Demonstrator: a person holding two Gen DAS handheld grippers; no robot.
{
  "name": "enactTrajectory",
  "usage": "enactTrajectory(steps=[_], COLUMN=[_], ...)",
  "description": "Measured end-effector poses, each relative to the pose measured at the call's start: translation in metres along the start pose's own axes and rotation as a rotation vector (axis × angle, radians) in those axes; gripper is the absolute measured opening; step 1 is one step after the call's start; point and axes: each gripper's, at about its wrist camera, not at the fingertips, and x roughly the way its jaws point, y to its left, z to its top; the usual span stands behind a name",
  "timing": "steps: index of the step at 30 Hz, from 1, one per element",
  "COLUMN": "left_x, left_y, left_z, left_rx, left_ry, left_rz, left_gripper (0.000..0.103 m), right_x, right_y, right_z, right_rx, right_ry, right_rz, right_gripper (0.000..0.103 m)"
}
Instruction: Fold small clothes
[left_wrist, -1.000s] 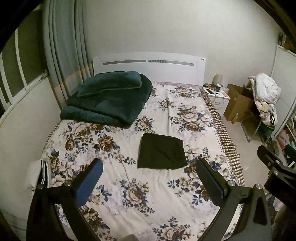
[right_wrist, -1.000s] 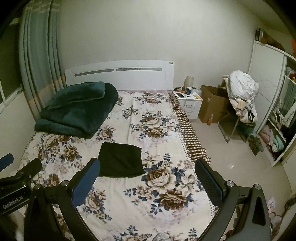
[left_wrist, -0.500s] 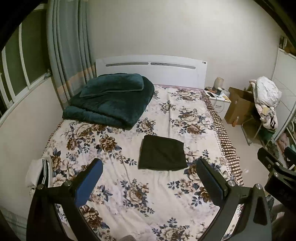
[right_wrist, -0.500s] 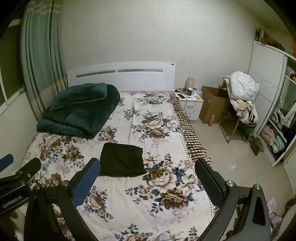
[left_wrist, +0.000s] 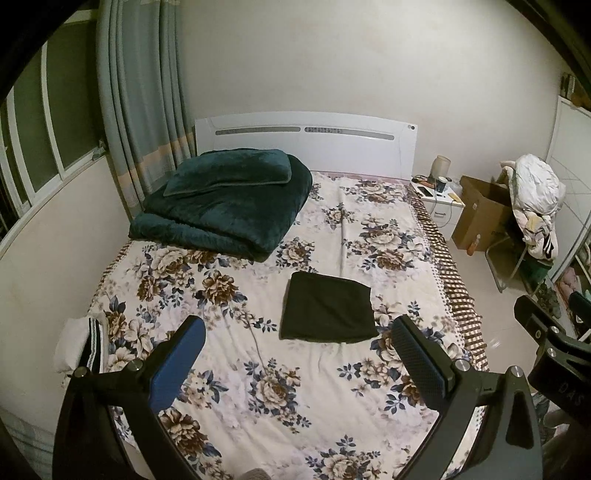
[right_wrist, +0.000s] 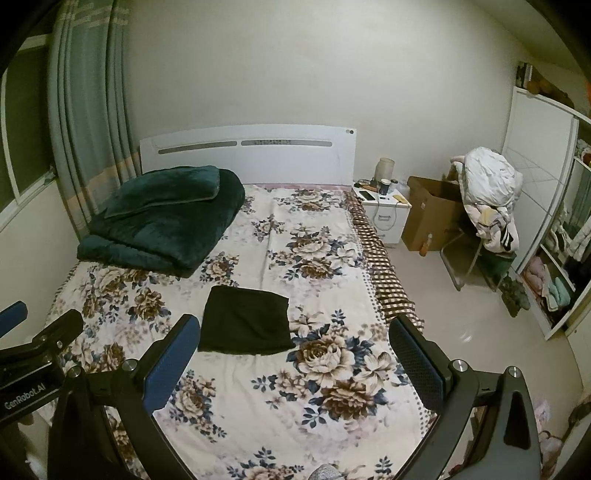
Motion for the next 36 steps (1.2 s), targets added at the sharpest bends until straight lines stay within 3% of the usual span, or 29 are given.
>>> enactTrajectory(steps=[36], left_x=[-0.008], left_y=[0.006], left_z=[0.01], left_rx=[-0.01], left_ry=[-0.013], left_rz=[0.018], left_gripper=[0.103], right_x=[0.003], right_y=[0.007], right_z=[0.004], right_rx=[-0.006], right_ry=[-0.002], right_rz=[0.015], right_gripper=[0.103])
